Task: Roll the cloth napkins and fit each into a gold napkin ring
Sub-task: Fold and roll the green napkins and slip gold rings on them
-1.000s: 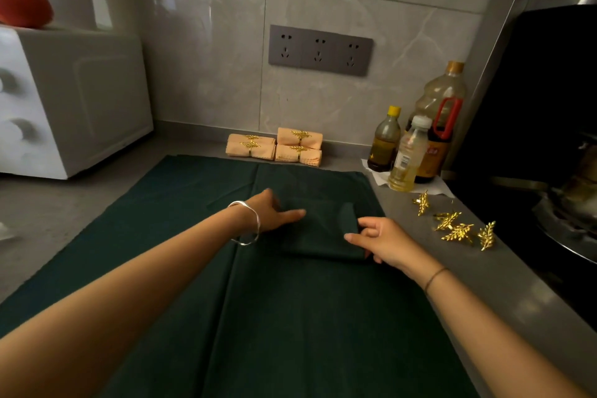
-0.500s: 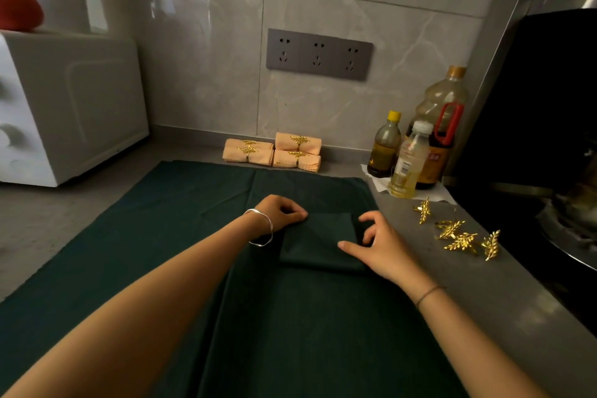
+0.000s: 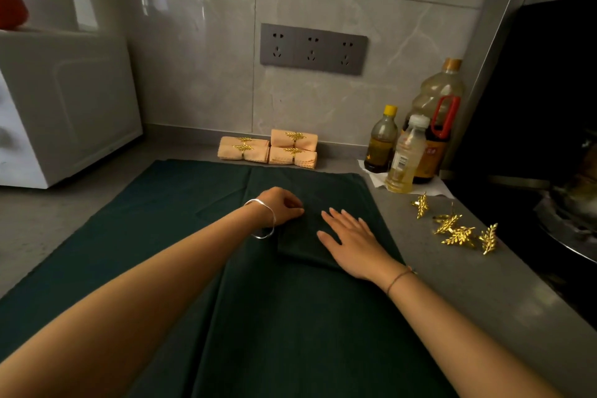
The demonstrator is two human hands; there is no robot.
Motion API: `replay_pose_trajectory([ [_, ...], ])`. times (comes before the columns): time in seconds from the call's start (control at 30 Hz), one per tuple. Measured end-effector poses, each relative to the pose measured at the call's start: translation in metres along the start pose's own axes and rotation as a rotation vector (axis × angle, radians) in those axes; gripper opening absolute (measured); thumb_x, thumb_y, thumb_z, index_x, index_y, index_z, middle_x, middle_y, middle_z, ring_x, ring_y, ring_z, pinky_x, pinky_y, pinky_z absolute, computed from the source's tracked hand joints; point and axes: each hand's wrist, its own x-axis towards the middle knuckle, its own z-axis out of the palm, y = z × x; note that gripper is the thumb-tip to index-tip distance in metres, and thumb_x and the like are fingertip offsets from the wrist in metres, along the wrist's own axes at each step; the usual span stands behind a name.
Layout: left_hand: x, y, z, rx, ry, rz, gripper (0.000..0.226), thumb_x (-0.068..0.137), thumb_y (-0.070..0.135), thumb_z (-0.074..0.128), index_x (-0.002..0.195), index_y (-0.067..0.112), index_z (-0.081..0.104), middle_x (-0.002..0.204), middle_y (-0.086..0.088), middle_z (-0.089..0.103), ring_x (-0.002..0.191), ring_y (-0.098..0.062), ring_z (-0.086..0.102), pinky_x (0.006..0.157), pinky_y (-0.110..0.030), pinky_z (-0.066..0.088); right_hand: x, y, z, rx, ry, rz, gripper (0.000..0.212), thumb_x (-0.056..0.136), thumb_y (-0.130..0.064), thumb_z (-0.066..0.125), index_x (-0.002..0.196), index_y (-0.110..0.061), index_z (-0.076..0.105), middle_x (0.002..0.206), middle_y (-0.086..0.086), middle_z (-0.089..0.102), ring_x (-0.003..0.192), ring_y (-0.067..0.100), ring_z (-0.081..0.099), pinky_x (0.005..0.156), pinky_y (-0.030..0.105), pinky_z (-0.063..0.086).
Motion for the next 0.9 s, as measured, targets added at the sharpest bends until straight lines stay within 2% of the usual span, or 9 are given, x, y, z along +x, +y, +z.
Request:
replay_pose_trajectory([
  [0.07, -0.012, 0.009, 0.002, 0.233, -0.002, 0.092, 0.046, 0.096, 0.035, 0.046, 0.139, 0.022, 0.04, 0.146, -0.003, 0.039, 0.135, -0.022, 0.033, 0.112, -0.04, 0.029, 0.0, 0.0, 0.001, -0.014, 0.005, -0.007, 0.058, 0.099, -0.051, 0.024, 0.15, -0.03, 0.01, 0.158, -0.009, 0.002, 0.145, 0.01, -0.005, 0.118, 0.035, -0.005],
  [0.17, -0.037, 0.016, 0.02, 0.458, -0.058, 0.179, 0.056, 0.1, 0.042, 0.028, 0.15, 0.021, 0.014, 0.157, 0.0, 0.01, 0.145, -0.021, 0.004, 0.117, -0.038, 0.005, 0.001, 0.0, 0.001, -0.044, 0.0, -0.01, 0.058, 0.099, -0.05, 0.022, 0.15, -0.029, 0.008, 0.158, -0.008, 0.001, 0.145, 0.01, -0.006, 0.117, 0.034, -0.006],
  [0.3, -0.052, 0.006, 0.038, 0.465, -0.121, 0.155, 0.055, 0.1, 0.046, 0.016, 0.149, 0.028, -0.001, 0.158, 0.003, -0.007, 0.144, -0.016, -0.009, 0.118, -0.037, -0.004, 0.0, -0.002, 0.002, -0.067, -0.003, -0.008, 0.056, 0.1, -0.047, 0.02, 0.151, -0.027, 0.005, 0.158, -0.007, -0.002, 0.145, 0.011, -0.007, 0.117, 0.034, -0.006],
  [0.5, -0.053, 0.005, 0.039, 0.427, -0.125, 0.154, 0.055, 0.1, 0.046, 0.018, 0.149, 0.031, -0.002, 0.158, 0.003, -0.008, 0.145, -0.017, -0.009, 0.118, -0.039, -0.003, -0.017, 0.001, -0.005, -0.023, 0.025, -0.1, 0.052, 0.102, -0.04, 0.019, 0.15, -0.022, 0.01, 0.158, -0.008, 0.003, 0.144, 0.005, -0.004, 0.116, 0.027, -0.006],
  [0.63, -0.054, 0.006, 0.037, 0.423, -0.138, 0.154, 0.052, 0.1, 0.046, 0.017, 0.148, 0.036, 0.0, 0.158, 0.003, -0.007, 0.145, -0.019, -0.008, 0.117, -0.041, -0.004, -0.05, 0.013, -0.014, -0.055, 0.016, -0.242, 0.054, 0.099, -0.047, 0.024, 0.149, -0.028, 0.017, 0.156, -0.014, 0.011, 0.138, -0.007, 0.001, 0.113, 0.018, -0.004],
  [0.73, -0.061, 0.004, 0.032, 0.439, -0.107, 0.21, 0.049, 0.098, 0.051, 0.017, 0.146, 0.043, 0.009, 0.158, 0.004, 0.003, 0.145, -0.021, 0.0, 0.117, -0.042, -0.002, -0.068, 0.016, -0.023, -0.121, 0.025, -0.269, 0.054, 0.097, -0.05, 0.031, 0.148, -0.031, 0.021, 0.154, -0.017, 0.016, 0.129, -0.014, 0.003, 0.109, 0.013, -0.002],
  [0.83, -0.075, 0.003, 0.019, 0.533, -0.067, 0.26, 0.058, 0.093, 0.061, 0.021, 0.147, 0.039, 0.018, 0.155, 0.004, 0.017, 0.142, -0.021, 0.015, 0.115, -0.038, 0.01, -0.074, 0.012, -0.03, -0.149, 0.012, -0.248, 0.059, 0.095, -0.05, 0.04, 0.148, -0.031, 0.022, 0.154, -0.017, 0.018, 0.131, -0.01, 0.008, 0.104, 0.011, -0.001],
  [0.9, -0.083, 0.002, 0.011, 0.563, -0.113, 0.249, 0.067, 0.09, 0.065, 0.026, 0.148, 0.033, 0.017, 0.155, 0.004, 0.018, 0.142, -0.02, 0.018, 0.115, -0.036, 0.014, -0.071, 0.01, -0.033, -0.177, 0.01, -0.224, 0.062, 0.093, -0.053, 0.043, 0.148, -0.031, 0.024, 0.153, -0.016, 0.022, 0.14, 0.002, 0.017, 0.106, 0.014, 0.006],
])
